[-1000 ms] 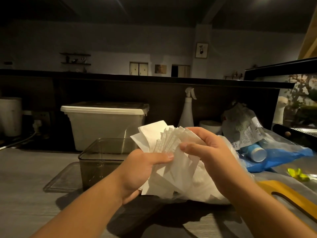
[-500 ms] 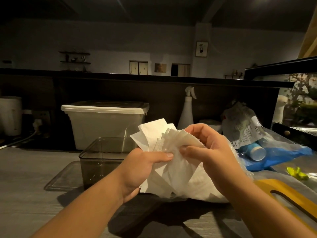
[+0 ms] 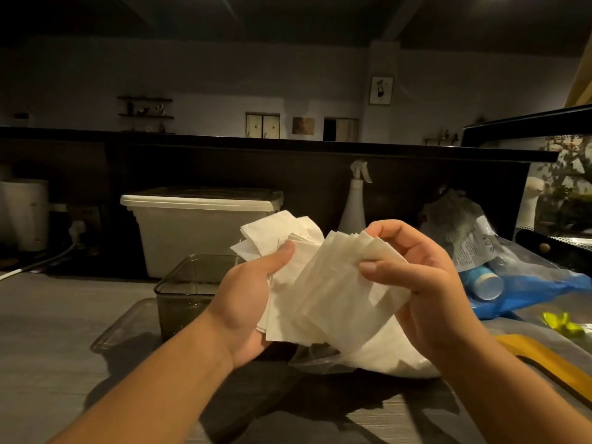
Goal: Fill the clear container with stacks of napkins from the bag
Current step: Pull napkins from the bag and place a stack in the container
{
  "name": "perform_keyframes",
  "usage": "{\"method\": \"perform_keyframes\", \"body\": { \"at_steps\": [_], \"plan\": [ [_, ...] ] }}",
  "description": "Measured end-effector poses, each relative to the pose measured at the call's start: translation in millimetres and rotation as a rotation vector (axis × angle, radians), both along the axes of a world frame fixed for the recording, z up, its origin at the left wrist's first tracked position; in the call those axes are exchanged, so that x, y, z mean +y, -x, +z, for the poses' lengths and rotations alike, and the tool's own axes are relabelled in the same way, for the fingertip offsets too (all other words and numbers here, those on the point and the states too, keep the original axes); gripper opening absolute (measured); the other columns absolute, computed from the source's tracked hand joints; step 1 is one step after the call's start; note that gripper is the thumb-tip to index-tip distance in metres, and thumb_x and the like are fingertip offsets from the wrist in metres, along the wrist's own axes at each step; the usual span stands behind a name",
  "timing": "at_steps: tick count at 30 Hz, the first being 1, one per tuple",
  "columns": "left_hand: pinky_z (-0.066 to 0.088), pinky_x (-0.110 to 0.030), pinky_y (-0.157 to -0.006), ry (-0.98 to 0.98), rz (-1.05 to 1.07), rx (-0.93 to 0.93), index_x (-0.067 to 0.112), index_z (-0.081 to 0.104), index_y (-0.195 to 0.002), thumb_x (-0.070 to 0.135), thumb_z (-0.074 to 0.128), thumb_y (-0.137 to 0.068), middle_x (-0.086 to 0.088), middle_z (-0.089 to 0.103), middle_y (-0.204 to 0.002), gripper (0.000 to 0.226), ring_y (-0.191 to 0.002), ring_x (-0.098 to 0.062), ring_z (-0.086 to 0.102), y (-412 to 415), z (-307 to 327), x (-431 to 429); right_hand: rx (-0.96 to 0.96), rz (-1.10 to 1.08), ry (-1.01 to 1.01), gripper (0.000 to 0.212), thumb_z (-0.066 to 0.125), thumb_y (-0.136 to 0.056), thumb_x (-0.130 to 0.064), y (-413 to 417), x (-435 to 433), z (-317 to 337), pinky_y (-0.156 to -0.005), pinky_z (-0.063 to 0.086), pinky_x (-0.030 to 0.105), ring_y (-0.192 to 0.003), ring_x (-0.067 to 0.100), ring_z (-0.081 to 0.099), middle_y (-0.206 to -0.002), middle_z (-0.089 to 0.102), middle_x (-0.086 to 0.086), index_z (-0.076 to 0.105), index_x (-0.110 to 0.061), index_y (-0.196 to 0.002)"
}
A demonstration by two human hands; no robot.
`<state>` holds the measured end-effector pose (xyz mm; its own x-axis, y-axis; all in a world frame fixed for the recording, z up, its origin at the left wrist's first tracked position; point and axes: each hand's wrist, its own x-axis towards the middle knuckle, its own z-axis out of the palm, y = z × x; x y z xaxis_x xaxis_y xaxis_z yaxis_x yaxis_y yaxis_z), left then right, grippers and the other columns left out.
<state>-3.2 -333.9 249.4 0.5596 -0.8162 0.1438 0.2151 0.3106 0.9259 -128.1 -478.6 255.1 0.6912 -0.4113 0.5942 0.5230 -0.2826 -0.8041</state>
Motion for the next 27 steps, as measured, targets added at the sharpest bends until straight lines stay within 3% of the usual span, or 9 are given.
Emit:
{"method": "perform_keyframes", "body": {
  "at_steps": [3,6,11,14,18,21,23,27],
  "plan": [
    [0.058,-0.050,-0.084,-0.012,0.060,-0.030,0.023,0.068,-0.117,0.039,0.053,-0.095,-0.010,0.076,-0.103,0.031,-0.094,-0.032,0.073,-1.4,0.0,0.7,0.040,0.201,0.043,0.025,0.068,-0.064,-0.002,4.0,4.5,3.0,-0.066,0.055,0.026,-0.078,0.021,0.066,-0.083,0.068,0.006,0.070,-0.016,-0.085],
    [0.053,-0.055,-0.094,-0.023,0.018,-0.042,0.018,0.066,-0.122,0.043,0.057,-0.085,-0.017,0.072,-0.108,0.046,-0.102,-0.037,0.069,0.2,-2.5,-1.6,0.071,0.060,0.125,0.023,0.080,-0.072,-0.001,-1.5,11.8,-2.1,-0.074,0.060,0.030,-0.089,0.026,0.071,-0.092,0.072,0.008,0.071,-0.015,-0.088],
    [0.057,-0.043,-0.082,0.009,-0.091,-0.105,0.027,0.060,-0.125,0.050,0.057,-0.082,-0.008,0.074,-0.111,0.049,-0.102,-0.027,0.071,3.5,-5.7,-1.6,0.069,-0.210,0.225,0.024,0.079,-0.078,-0.006,-8.4,16.0,-10.9,-0.079,0.061,0.031,-0.091,0.015,0.069,-0.093,0.072,-0.006,0.069,-0.021,-0.094],
    [0.057,-0.042,-0.087,-0.010,-0.126,-0.228,0.021,0.063,-0.123,0.033,0.074,-0.079,-0.007,0.074,-0.111,0.047,-0.107,-0.025,0.070,2.2,-6.2,0.4,0.018,-0.229,0.210,0.023,0.078,-0.078,-0.005,-9.4,16.2,-11.7,-0.074,0.060,0.025,-0.089,0.014,0.069,-0.090,0.071,-0.007,0.068,-0.020,-0.092],
    [0.061,-0.032,-0.078,-0.040,-0.055,-0.330,0.021,0.066,-0.111,0.015,0.073,-0.066,0.000,0.076,-0.096,0.046,-0.096,-0.017,0.073,0.7,-11.5,-2.3,0.021,-0.295,0.227,0.025,0.079,-0.079,-0.008,-11.9,16.4,-15.8,-0.075,0.059,0.024,-0.094,0.011,0.066,-0.094,0.069,-0.009,0.066,-0.024,-0.095],
    [0.061,-0.033,-0.077,-0.029,0.013,-0.349,0.026,0.066,-0.107,0.018,0.072,-0.066,0.003,0.076,-0.091,0.042,-0.093,-0.016,0.073,0.1,-13.8,-4.3,0.106,-0.375,0.200,0.042,0.081,-0.078,-0.025,-15.3,13.2,-19.9,-0.072,0.055,0.014,-0.097,-0.003,0.061,-0.107,0.062,-0.017,0.058,-0.036,-0.111],
    [0.061,-0.034,-0.080,-0.016,0.041,-0.358,0.027,0.067,-0.108,0.019,0.072,-0.066,0.002,0.076,-0.093,0.043,-0.094,-0.016,0.073,-0.6,-12.6,-3.5,0.156,-0.310,0.113,0.048,0.081,-0.076,-0.030,-16.1,11.0,-20.2,-0.071,0.056,0.015,-0.095,-0.005,0.062,-0.108,0.062,-0.017,0.055,-0.039,-0.116],
    [0.059,-0.039,-0.089,0.006,0.032,-0.376,0.030,0.065,-0.111,0.024,0.071,-0.069,0.005,0.075,-0.098,0.043,-0.101,-0.014,0.071,3.3,-9.1,-3.1,0.156,-0.298,0.131,0.035,0.080,-0.076,-0.029,-17.3,10.4,-20.5,-0.074,0.059,0.024,-0.094,0.004,0.066,-0.100,0.068,-0.015,0.064,-0.034,-0.107]
  ]
}}
